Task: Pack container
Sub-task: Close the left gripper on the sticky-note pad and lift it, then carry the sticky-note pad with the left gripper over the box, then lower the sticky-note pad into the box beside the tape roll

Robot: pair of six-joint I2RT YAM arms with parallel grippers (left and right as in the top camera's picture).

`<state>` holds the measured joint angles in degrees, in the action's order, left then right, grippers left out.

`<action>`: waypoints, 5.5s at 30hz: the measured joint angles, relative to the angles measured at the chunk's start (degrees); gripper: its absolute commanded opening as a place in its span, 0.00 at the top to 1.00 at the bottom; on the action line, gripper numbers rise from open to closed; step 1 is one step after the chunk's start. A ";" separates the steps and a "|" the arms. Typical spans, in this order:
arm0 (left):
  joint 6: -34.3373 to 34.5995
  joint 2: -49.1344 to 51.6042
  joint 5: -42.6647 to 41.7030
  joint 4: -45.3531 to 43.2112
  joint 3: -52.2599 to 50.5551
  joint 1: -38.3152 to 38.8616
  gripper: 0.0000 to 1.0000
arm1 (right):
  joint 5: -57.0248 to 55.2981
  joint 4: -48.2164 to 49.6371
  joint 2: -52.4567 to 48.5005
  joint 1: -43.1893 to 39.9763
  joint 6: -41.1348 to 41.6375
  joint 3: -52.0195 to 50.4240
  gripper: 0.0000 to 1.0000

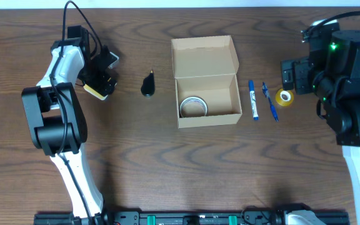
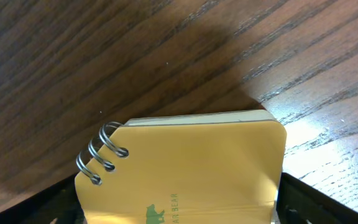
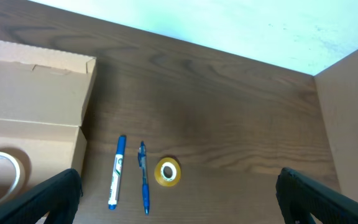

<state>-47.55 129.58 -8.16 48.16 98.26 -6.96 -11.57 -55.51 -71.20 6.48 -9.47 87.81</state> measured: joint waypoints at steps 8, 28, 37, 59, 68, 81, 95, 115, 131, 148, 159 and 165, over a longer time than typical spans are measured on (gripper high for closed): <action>1.14 0.00 0.04 -0.02 0.00 0.00 0.16 | -0.04 0.00 0.00 0.00 0.00 0.00 0.01; 3.96 -0.04 0.55 0.50 0.48 0.00 0.23 | -0.04 0.00 0.00 0.00 0.00 0.00 0.01; 5.55 -0.04 1.22 1.27 1.20 0.00 0.26 | -0.04 0.00 0.00 0.00 0.00 0.00 0.01; 7.28 0.50 4.09 4.83 9.51 0.09 0.23 | -0.04 -0.09 0.00 0.00 0.00 0.00 0.01; 8.22 0.55 5.81 5.33 15.74 3.34 0.22 | -0.04 -0.15 -0.44 0.00 0.00 0.00 0.01; 10.54 0.55 6.91 8.68 26.03 8.70 0.23 | -0.04 -0.17 -1.64 0.00 0.00 0.00 0.01; 13.38 0.55 6.88 17.38 31.98 15.89 0.23 | -0.04 0.31 -2.58 0.00 0.00 0.00 0.01; 17.40 0.55 3.65 26.69 45.16 30.84 0.23 | -0.04 0.04 -4.35 0.00 0.00 0.00 0.01; 17.57 0.55 2.56 31.95 46.21 45.55 0.25 | -0.04 0.50 -4.35 -0.02 0.00 0.00 0.01; 5.31 0.55 -3.48 32.70 43.58 45.88 0.27 | -0.04 0.46 -4.35 -1.62 0.00 0.00 0.01; -1.07 0.94 -4.33 29.20 38.56 44.52 0.28 | -0.04 0.46 -4.35 -1.66 0.00 0.00 0.01; -3.65 1.27 -6.51 28.50 34.91 44.50 0.27 | -0.07 0.44 -4.35 -1.66 0.00 0.00 0.01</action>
<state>-51.20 130.85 -14.68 76.66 133.16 37.54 -11.64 -55.07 -75.55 4.82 -9.47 87.81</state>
